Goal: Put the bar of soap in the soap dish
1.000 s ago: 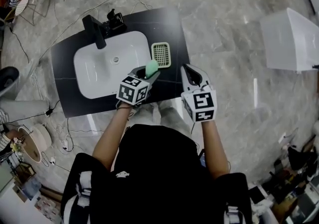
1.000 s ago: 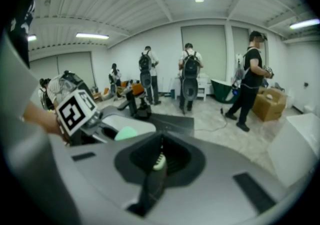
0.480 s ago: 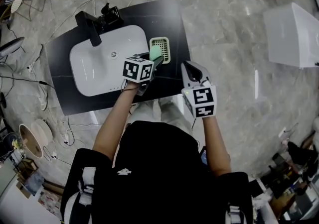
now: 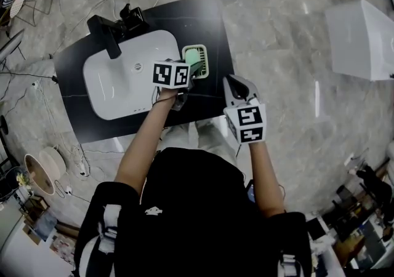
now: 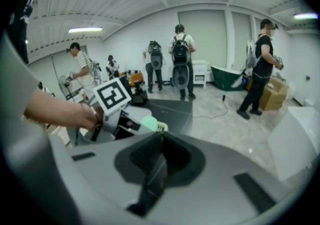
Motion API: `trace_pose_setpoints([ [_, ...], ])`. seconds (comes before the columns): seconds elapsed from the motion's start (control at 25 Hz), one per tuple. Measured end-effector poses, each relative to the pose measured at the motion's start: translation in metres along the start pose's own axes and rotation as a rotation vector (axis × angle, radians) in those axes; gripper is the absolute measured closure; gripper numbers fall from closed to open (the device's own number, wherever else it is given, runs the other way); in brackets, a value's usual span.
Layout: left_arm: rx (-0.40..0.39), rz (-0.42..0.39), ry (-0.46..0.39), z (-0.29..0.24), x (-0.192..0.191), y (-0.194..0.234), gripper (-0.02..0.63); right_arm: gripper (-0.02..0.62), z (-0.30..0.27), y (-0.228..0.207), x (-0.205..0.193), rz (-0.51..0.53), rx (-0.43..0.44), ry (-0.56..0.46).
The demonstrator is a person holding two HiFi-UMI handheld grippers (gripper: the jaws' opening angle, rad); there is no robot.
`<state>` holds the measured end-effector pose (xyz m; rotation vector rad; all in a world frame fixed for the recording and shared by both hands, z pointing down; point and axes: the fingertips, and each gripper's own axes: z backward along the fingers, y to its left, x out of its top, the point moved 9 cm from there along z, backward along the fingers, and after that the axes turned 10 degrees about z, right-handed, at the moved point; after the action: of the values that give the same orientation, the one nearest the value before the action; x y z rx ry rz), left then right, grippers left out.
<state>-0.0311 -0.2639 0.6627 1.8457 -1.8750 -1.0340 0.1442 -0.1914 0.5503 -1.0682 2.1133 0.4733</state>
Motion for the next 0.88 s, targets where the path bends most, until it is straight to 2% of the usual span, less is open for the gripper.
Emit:
trace_pose_setpoints([
  [0.36,0.015,-0.001,0.028,-0.007,0.002,-0.004,0.454,0.560,0.001,-0.001,-0.006,0.007,-0.005,0.017],
  [0.52,-0.012,0.030,0.011,-0.005,0.004,-0.006,0.434,0.560,0.001,0.000,-0.009,0.005,-0.004,0.026],
  [0.88,0.011,0.020,-0.007,0.000,0.005,-0.003,0.394,0.560,-0.004,0.002,-0.012,0.017,0.009,0.038],
])
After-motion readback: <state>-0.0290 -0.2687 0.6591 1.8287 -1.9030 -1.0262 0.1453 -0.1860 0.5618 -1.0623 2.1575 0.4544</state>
